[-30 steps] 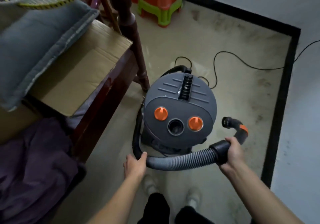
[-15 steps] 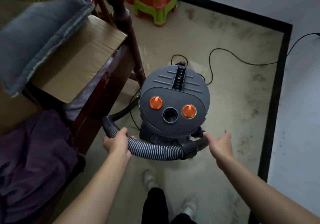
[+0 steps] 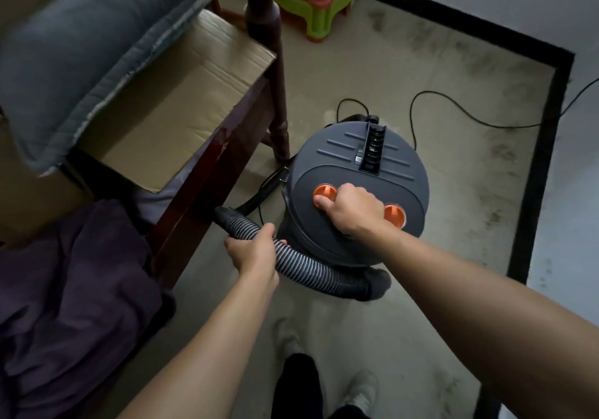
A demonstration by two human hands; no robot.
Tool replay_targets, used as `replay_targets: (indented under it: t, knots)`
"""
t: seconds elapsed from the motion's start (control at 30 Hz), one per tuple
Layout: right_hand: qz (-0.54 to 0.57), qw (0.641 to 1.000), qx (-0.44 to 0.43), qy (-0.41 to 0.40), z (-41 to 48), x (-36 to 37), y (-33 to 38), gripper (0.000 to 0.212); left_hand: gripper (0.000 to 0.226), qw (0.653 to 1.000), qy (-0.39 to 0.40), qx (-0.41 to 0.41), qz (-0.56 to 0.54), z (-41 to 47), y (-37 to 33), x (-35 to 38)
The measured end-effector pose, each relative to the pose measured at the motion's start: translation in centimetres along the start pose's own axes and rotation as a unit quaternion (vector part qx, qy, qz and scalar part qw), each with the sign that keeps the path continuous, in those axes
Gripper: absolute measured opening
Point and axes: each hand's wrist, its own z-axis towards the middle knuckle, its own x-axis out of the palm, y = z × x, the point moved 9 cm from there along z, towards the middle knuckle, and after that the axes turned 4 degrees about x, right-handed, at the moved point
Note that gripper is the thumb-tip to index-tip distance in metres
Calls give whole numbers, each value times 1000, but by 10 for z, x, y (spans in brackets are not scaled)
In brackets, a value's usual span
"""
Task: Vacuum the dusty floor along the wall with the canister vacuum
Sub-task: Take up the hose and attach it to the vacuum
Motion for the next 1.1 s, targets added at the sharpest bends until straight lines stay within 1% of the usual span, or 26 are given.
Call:
replay_targets:
  t: [0.1,0.17,0.23,0.33,0.43,0.5,0.57,0.67,0.7,0.73,0.8,0.83,0.87,0.9,1.0,1.03,1.1]
  knots:
    - [-61,998,-1,1,9,8,8,45,50,1000,3,-21,22,11,6,1]
    - [-69,998,-2,2,11,12,12,37,49,998,8,-33,43,17,13,-1]
    - [-52,999,12,11,10,15,12,30,51,997,11,-40,65,20,19,-3]
    - [7,997,64,34,10,19,6,28,51,997,6,-48,68,25,23,-4]
    - [103,984,140,43,9,26,-3,27,47,997,7,-50,54,26,23,-1]
    - [148,973,171,37,7,30,-7,33,47,997,9,-50,58,25,21,1]
    - [183,966,178,44,6,34,-9,40,47,997,8,-47,62,23,19,2]
    - [266,948,148,90,5,41,-15,43,47,997,4,-52,64,21,18,2]
    - [277,947,138,91,4,39,-21,47,46,996,2,-57,65,20,19,1]
    - [264,953,128,72,3,33,-32,51,46,996,1,-61,67,19,20,1]
    - [176,976,129,-25,-1,9,-64,57,45,996,-2,-67,66,17,23,0]
    - [126,979,140,-73,-6,-4,-83,56,45,996,-2,-69,63,15,25,0]
    - [87,979,151,-103,-10,-13,-101,55,44,996,-2,-71,59,13,26,1]
    - [53,980,160,-109,-12,-17,-116,54,44,996,-2,-74,54,11,28,3]
    - [-51,984,158,-67,-10,-15,-138,58,46,996,-5,-86,36,4,34,10]
    - [-70,985,147,-61,-7,-13,-138,59,47,996,-7,-88,30,2,36,12]
    - [-83,988,115,-68,-2,-10,-130,54,48,996,-6,-90,22,-2,39,16]
